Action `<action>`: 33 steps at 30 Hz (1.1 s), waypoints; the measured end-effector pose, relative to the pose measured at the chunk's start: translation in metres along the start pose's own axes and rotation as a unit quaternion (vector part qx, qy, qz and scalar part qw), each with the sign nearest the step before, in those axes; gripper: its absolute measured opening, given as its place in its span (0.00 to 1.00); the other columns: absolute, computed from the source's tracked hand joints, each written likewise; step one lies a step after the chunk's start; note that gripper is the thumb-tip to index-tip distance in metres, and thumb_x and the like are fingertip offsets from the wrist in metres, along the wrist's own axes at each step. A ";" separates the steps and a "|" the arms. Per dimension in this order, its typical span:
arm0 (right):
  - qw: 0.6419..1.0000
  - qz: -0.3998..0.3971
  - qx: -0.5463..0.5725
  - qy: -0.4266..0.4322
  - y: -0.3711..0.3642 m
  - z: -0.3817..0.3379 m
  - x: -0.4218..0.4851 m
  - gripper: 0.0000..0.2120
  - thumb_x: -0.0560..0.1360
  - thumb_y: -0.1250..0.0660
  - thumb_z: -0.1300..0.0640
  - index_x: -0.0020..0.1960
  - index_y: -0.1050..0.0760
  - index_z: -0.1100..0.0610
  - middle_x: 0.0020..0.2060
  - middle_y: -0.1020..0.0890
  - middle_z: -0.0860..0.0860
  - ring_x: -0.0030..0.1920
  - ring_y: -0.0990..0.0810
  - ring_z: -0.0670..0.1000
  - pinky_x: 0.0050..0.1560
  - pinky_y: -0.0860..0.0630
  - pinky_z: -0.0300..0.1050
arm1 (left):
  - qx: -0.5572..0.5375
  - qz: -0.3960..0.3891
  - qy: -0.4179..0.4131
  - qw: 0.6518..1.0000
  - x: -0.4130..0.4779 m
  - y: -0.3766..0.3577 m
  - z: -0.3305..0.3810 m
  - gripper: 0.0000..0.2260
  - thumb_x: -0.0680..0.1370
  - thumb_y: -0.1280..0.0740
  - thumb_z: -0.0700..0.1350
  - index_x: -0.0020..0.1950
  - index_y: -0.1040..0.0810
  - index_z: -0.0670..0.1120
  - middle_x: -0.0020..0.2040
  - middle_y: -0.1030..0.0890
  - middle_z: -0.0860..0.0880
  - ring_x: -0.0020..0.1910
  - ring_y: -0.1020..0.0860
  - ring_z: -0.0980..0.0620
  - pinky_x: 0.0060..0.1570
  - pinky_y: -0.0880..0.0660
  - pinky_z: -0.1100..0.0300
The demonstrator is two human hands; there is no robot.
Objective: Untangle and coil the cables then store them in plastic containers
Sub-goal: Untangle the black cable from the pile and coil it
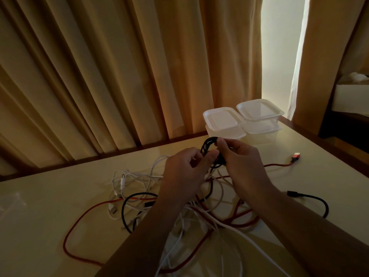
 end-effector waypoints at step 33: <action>0.917 -0.194 -0.325 0.128 -0.019 -0.030 -0.010 0.16 0.77 0.33 0.47 0.43 0.17 0.59 0.24 0.26 0.50 0.25 0.32 0.44 0.27 0.34 0.35 | 0.005 0.067 0.035 0.997 0.015 0.030 -0.034 0.11 0.84 0.34 0.45 0.64 0.17 0.49 0.48 0.16 0.56 0.48 0.18 0.63 0.47 0.20 0.69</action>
Point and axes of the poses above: each hand's wrist, its own x-axis towards the middle knuckle, its own y-axis out of the back of the hand, z = x × y, the point moved 9 cm from there along x, towards the middle knuckle
